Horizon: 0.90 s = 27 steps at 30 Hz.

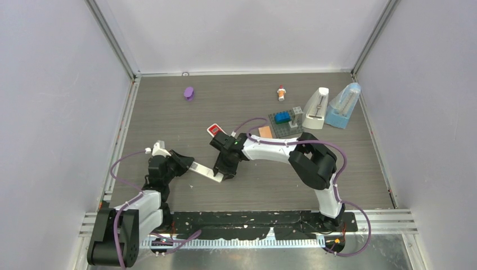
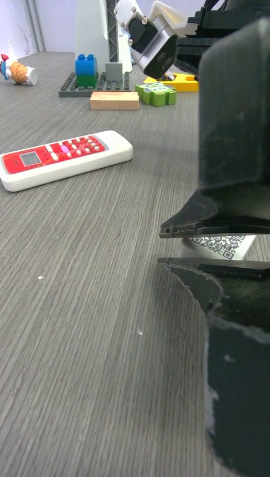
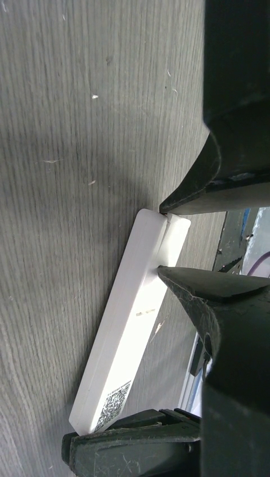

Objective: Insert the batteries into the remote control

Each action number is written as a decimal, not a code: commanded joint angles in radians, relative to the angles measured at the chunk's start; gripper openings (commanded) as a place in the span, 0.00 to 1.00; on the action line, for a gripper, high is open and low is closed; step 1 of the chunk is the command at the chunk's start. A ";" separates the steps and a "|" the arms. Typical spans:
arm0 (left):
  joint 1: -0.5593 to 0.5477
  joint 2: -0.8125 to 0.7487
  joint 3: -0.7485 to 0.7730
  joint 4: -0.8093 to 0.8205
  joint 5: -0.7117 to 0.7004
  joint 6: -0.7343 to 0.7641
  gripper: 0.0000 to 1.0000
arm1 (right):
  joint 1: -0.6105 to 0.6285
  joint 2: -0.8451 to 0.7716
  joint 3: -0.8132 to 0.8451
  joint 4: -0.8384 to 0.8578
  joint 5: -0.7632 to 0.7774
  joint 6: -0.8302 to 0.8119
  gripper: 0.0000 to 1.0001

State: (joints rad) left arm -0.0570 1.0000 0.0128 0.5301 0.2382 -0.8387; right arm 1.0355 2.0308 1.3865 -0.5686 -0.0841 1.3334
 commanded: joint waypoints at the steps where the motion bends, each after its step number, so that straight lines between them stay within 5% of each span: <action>1: -0.054 -0.011 -0.067 -0.027 0.234 -0.054 0.12 | 0.029 0.186 0.012 0.113 0.069 0.028 0.34; 7: -0.054 -0.066 -0.022 -0.161 0.318 -0.020 0.08 | 0.027 0.189 0.015 0.099 0.077 0.015 0.23; 17: -0.054 -0.253 0.045 -0.407 0.456 -0.030 0.11 | 0.029 0.211 0.026 0.106 0.145 0.002 0.29; 27: -0.053 -0.191 0.062 -0.452 0.475 -0.047 0.12 | 0.036 0.196 -0.096 0.205 0.189 -0.018 0.20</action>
State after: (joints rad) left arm -0.0521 0.7738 0.0673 0.1734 0.2527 -0.7853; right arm 1.0321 2.0392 1.3846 -0.5613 -0.0883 1.2812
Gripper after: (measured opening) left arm 0.131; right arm 0.423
